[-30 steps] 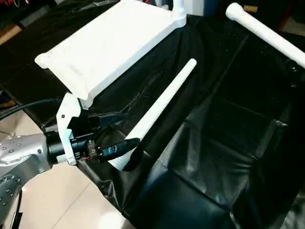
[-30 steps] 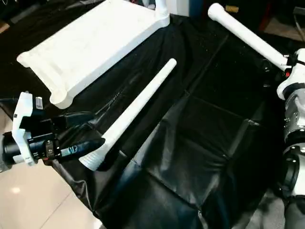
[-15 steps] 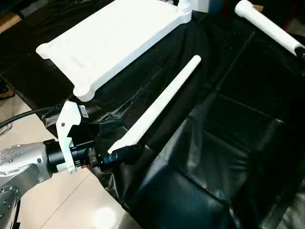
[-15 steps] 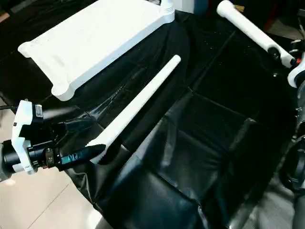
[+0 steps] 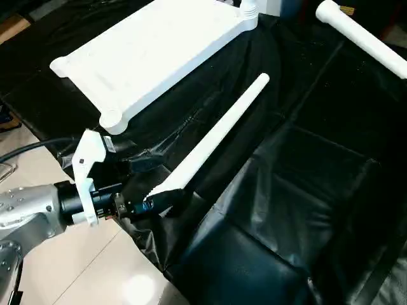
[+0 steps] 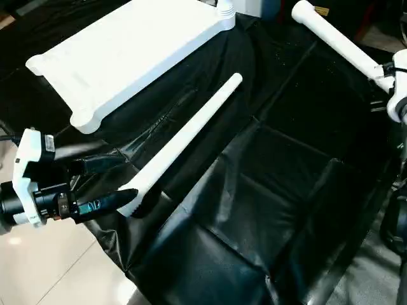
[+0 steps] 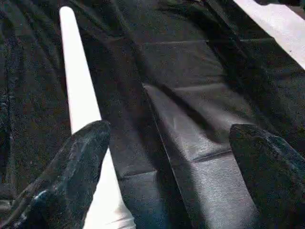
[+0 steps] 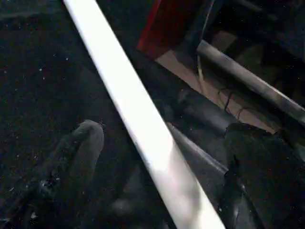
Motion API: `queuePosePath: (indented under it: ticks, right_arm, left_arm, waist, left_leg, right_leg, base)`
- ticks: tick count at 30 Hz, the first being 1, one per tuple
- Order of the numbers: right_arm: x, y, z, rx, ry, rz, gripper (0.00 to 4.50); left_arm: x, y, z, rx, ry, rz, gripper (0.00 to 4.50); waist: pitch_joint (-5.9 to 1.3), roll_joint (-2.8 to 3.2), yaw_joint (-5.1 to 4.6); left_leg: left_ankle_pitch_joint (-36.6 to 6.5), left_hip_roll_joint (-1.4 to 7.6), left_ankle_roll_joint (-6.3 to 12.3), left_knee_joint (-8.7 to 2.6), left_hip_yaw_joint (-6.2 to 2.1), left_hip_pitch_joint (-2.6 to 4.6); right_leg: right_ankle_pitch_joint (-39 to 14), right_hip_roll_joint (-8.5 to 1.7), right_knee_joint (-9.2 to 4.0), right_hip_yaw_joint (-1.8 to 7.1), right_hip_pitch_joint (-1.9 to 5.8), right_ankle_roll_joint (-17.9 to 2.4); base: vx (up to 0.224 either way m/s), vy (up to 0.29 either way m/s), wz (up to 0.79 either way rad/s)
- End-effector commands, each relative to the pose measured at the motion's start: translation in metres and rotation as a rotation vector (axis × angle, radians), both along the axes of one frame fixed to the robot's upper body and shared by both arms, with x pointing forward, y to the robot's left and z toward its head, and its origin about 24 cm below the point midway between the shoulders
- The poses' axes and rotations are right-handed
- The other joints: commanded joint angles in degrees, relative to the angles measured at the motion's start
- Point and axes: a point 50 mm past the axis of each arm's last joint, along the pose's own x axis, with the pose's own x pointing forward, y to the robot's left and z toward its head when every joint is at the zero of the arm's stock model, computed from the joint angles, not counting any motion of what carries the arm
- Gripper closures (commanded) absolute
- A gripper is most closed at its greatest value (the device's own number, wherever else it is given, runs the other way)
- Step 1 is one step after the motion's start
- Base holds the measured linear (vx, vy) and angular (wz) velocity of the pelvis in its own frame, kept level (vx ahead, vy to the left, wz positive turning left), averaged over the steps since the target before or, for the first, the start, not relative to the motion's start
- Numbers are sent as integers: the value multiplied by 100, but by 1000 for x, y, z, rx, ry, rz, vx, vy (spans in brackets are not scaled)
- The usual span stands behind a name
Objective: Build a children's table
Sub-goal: Pick table leg
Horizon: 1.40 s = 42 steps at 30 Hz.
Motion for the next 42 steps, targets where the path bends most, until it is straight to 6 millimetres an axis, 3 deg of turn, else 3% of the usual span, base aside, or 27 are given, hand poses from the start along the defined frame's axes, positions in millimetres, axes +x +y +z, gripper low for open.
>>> queuePosePath:
  ticks: [1,8,16,17,18,19,20,22,23,24,25,26,27,29,31,33,37,42]
  right_arm:
    - [-2,-2,-6,27,65,4,5]
    - [-6,-4,-20,105,185,33,5]
    - [-5,1,-17,138,214,140,5]
    - [-4,3,-16,143,224,171,5]
    - [-4,6,-12,177,229,258,5]
    - [-4,7,-12,187,229,278,5]
    - [-5,6,-9,204,222,304,5]
    - [-7,5,-7,210,216,317,5]
    - [-7,5,-7,211,215,318,5]
    - [-8,3,-4,217,208,330,5]
    - [-11,2,0,241,185,363,5]
    - [-11,2,1,245,181,369,5]
    - [-15,0,8,282,145,428,5]
    - [-18,-1,14,305,120,480,5]
    - [-22,-3,18,325,98,529,5]
    - [-28,-7,23,352,73,577,5]
    - [-33,-9,28,361,46,627,5]
    - [-29,-15,20,252,68,448,5]
  left_arm:
    - [0,6,4,18,-8,8,0]
    - [-1,5,4,23,0,-10,0]
    - [-4,4,4,18,4,-16,0]
    - [-5,3,4,17,5,-18,0]
    - [-5,2,4,13,6,-21,0]
    - [-5,1,4,12,6,-22,0]
    - [-6,1,4,9,6,-22,0]
    - [-6,0,4,8,5,-21,0]
    - [-7,0,4,7,5,-21,0]
    - [-8,-1,4,6,4,-18,0]
    - [-9,-1,3,4,5,-15,0]
    - [-9,-1,3,3,6,-15,0]
    - [-12,0,3,1,8,-9,0]
    - [-13,0,2,-1,9,-5,0]
    - [-14,0,2,-4,10,0,0]
    - [-14,0,1,-8,10,2,0]
    - [-15,0,2,-12,11,0,0]
    - [-12,1,2,-9,6,2,0]
  waist:
    - [-478,-197,5]
    - [-476,-228,1]
    - [-443,-256,-9]
    - [-438,-275,-15]
    - [-438,-344,-30]
    - [-426,-312,-20]
    - [-435,-339,-19]
    - [-425,-323,-18]
    - [-430,-373,-13]
    - [-422,-367,-15]
    - [-421,-444,-23]
    - [-434,-448,-21]
    - [-431,-498,-25]
    - [-427,-473,-17]
    - [-421,-540,-23]
    - [-398,-520,-10]
    - [-392,-560,1]
    - [-388,-537,9]
  left_leg:
    - [229,496,1421,-272,-237,155]
    - [72,520,1362,-281,-238,158]
    - [-221,518,1239,-288,-243,156]
    - [-270,514,1229,-288,-242,146]
    - [-308,509,1237,-289,-230,150]
    - [-317,515,1252,-286,-240,145]
    - [-265,516,1270,-279,-239,155]
    - [-205,533,1299,-283,-243,171]
    - [-126,535,1341,-281,-245,167]
    - [-124,536,1353,-283,-242,169]
    - [-73,521,1403,-277,-236,153]
    - [-18,520,1452,-263,-233,156]
    - [61,520,1533,-255,-230,152]
    - [172,516,1636,-243,-228,162]
    - [168,520,1705,-234,-222,165]
    - [161,529,1710,-241,-234,165]
    - [115,534,1739,-237,-231,170]
    - [41,522,1568,-241,-229,174]
  right_leg:
    - [-596,-559,-322,322,417,-1647]
    - [-619,-572,-330,327,424,-1706]
    - [-1021,-588,-356,338,416,-1671]
    - [-1114,-595,-362,344,421,-1662]
    - [-1140,-593,-375,346,425,-1656]
    - [-1235,-611,-373,352,427,-1647]
    - [-1236,-601,-364,351,419,-1655]
    - [-1201,-587,-371,344,399,-1686]
    - [-1112,-586,-352,351,401,-1711]
    - [-1117,-585,-361,349,393,-1717]
    - [-1093,-590,-352,355,409,-1721]
    - [-1084,-598,-344,347,412,-1712]
    - [-1025,-590,-341,344,413,-1700]
    - [-960,-550,-339,328,382,-1688]
    - [-907,-551,-335,325,383,-1732]
    - [-960,-560,-337,326,379,-1747]
    - [-951,-565,-344,330,384,-1799]
    - [-1165,-583,-367,339,381,-1752]
  base:
    - [0,0,0]
    - [0,0,0]
    - [0,0,0]
    - [0,0,0]
    - [0,0,0]
    - [0,0,0]
    - [0,0,0]
    - [0,0,0]
    - [0,0,0]
    - [0,0,0]
    - [0,0,0]
    - [0,0,0]
    - [0,0,0]
    - [0,0,0]
    - [0,0,0]
    - [0,0,0]
    - [0,0,0]
    - [0,0,0]
